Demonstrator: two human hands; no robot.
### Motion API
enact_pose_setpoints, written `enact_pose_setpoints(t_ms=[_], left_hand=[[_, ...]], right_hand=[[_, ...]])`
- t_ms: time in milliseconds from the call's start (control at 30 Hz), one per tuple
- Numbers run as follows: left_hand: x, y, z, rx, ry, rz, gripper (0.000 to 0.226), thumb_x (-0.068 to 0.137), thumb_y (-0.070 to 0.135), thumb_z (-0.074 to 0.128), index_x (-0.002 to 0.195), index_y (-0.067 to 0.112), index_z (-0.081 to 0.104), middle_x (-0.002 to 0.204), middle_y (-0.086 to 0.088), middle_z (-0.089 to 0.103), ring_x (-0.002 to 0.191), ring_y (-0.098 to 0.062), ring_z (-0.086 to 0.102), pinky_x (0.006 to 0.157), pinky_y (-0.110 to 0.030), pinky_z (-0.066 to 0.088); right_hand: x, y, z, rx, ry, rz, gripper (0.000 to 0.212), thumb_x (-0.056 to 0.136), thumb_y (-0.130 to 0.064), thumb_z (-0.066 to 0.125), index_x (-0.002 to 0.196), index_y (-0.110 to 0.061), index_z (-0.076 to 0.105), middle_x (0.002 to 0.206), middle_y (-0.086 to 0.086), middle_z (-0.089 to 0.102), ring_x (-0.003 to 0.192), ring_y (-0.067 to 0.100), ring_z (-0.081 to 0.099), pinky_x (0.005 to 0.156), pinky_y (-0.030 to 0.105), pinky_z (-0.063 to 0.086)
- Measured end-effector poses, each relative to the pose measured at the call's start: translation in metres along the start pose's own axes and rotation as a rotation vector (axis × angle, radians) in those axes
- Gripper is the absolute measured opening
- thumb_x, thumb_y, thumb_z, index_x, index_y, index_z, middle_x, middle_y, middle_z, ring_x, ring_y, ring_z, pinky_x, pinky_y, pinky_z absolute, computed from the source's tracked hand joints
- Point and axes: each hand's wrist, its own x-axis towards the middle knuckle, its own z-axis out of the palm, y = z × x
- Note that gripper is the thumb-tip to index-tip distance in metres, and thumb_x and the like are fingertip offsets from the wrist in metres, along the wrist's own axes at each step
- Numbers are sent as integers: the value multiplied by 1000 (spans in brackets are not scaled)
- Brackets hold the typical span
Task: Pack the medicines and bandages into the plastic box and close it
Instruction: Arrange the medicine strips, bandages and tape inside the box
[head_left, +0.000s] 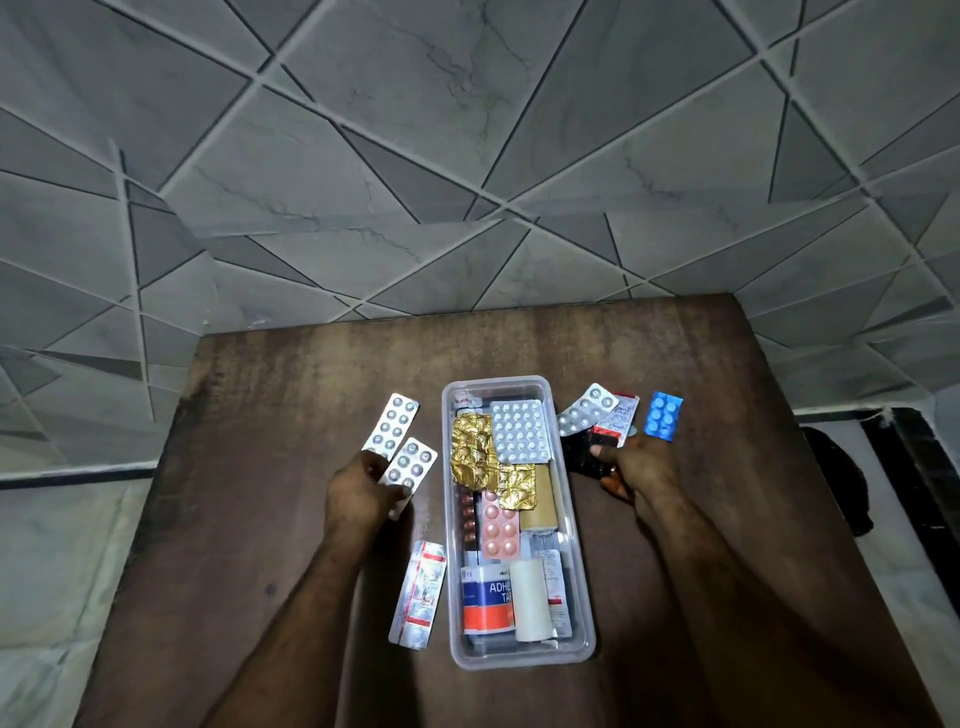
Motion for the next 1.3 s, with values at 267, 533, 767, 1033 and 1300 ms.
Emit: enact_pose_setpoints(t_ms=[267,533,767,1033,1300], left_hand=[[-23,1,-19,-362,-92,-106,12,71,-3,77,72,2,65,75,-20,72,52,-22,64,41,-19,44],[-38,7,-35,-498,-88,-128,4,81,1,70,79,5,70,68,-8,72,48,-12,62,46,-19,49],[-68,36,-40,-636,-201,-136,7,83,-2,66,82,5,66,75,-11,72,54,-13,70,45,-20,53],[-101,54,-17,-488,-313,-37,7,84,-4,64,84,3,65,83,-17,74,66,-22,72,57,-30,59],[-112,52,5,-247,-274,55,14,77,3,74,85,10,66,83,-12,71,70,-25,69,69,-44,61]], right_hand=[[-6,14,-26,126,-46,54,12,85,-8,66,81,-18,59,68,3,61,44,7,55,40,16,49],[-14,26,-53,28,56,16,14,85,-5,66,78,-14,58,85,10,63,67,17,60,47,26,51],[-46,6,-58,112,4,-97,18,78,-7,73,72,-16,59,61,1,65,49,12,60,46,22,48],[-91,-10,-16,23,-191,-288,17,77,0,73,76,-9,60,61,-1,65,41,2,60,38,15,46],[-96,16,16,-390,-197,-391,24,73,-9,79,94,-7,67,74,7,68,57,18,58,59,31,51]])
